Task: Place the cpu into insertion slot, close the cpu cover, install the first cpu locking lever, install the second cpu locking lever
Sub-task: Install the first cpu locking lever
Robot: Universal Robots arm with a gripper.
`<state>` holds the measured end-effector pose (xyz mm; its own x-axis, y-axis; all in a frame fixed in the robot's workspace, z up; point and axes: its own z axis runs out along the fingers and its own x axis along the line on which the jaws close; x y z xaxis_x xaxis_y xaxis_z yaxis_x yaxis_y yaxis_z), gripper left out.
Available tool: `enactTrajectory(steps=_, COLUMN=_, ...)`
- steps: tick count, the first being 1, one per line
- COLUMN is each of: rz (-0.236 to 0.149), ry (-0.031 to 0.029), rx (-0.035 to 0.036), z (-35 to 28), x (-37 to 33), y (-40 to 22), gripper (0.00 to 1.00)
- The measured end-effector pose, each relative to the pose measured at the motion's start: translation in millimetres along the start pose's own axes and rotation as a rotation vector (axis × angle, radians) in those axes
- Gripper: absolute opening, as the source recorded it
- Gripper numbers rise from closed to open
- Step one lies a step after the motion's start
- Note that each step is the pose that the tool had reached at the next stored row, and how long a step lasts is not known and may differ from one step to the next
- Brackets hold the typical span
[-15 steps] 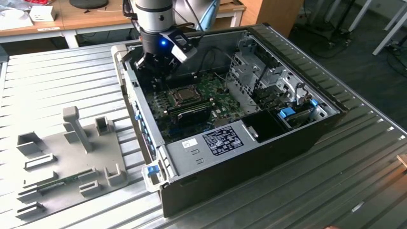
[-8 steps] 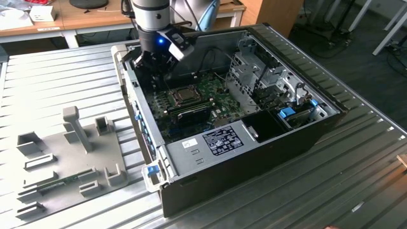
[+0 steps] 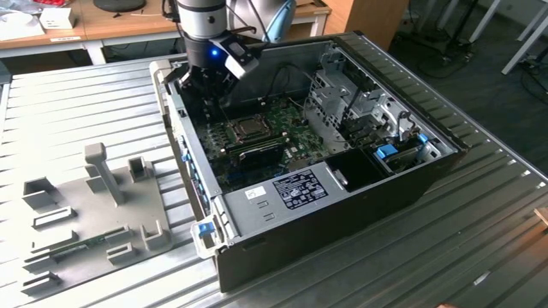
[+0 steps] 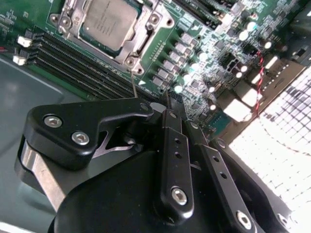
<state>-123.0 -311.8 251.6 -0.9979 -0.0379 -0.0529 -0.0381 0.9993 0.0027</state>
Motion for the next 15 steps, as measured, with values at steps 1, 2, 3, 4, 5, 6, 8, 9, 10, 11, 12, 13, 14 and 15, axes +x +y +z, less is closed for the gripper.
enactTrajectory(steps=1, rz=0.000, ry=-0.0001, rx=0.0000, z=0.1, x=0.0, y=0.8, gripper=0.10)
enactTrajectory(steps=2, rz=0.000, ry=-0.0001, rx=0.0000, z=0.1, x=0.0, y=1.7, gripper=0.10)
enactTrajectory(steps=3, rz=0.000, ry=-0.0002, rx=0.0000, z=0.2, x=-0.1, y=2.6, gripper=0.10)
enactTrajectory(steps=4, rz=0.000, ry=-0.0003, rx=0.0000, z=0.3, x=-0.1, y=3.6, gripper=0.10)
enactTrajectory(steps=5, rz=0.000, ry=-0.0003, rx=0.0000, z=0.4, x=-0.1, y=4.6, gripper=0.10)
enactTrajectory(steps=6, rz=0.000, ry=-0.0004, rx=0.0000, z=0.5, x=-0.2, y=5.7, gripper=0.10)
enactTrajectory(steps=8, rz=0.001, ry=-0.0005, rx=0.0000, z=0.7, x=-0.2, y=7.7, gripper=0.10)
enactTrajectory(steps=9, rz=0.001, ry=-0.0005, rx=0.0000, z=0.8, x=-0.2, y=8.5, gripper=0.10)
enactTrajectory(steps=10, rz=0.001, ry=-0.0005, rx=0.0000, z=0.9, x=-0.3, y=9.3, gripper=0.10)
enactTrajectory(steps=11, rz=0.001, ry=-0.0005, rx=0.0000, z=0.9, x=-0.3, y=9.9, gripper=0.10)
enactTrajectory(steps=12, rz=0.001, ry=-0.0005, rx=0.0000, z=0.9, x=-0.3, y=10.2, gripper=0.10)
enactTrajectory(steps=13, rz=0.001, ry=-0.0006, rx=-0.0005, z=0.9, x=-0.3, y=10.2, gripper=0.10)
enactTrajectory(steps=14, rz=0.001, ry=-0.0007, rx=-0.0016, z=1.0, x=-0.3, y=10.3, gripper=0.10)
enactTrajectory(steps=15, rz=0.001, ry=-0.0008, rx=-0.0035, z=1.0, x=-0.3, y=10.3, gripper=0.10)
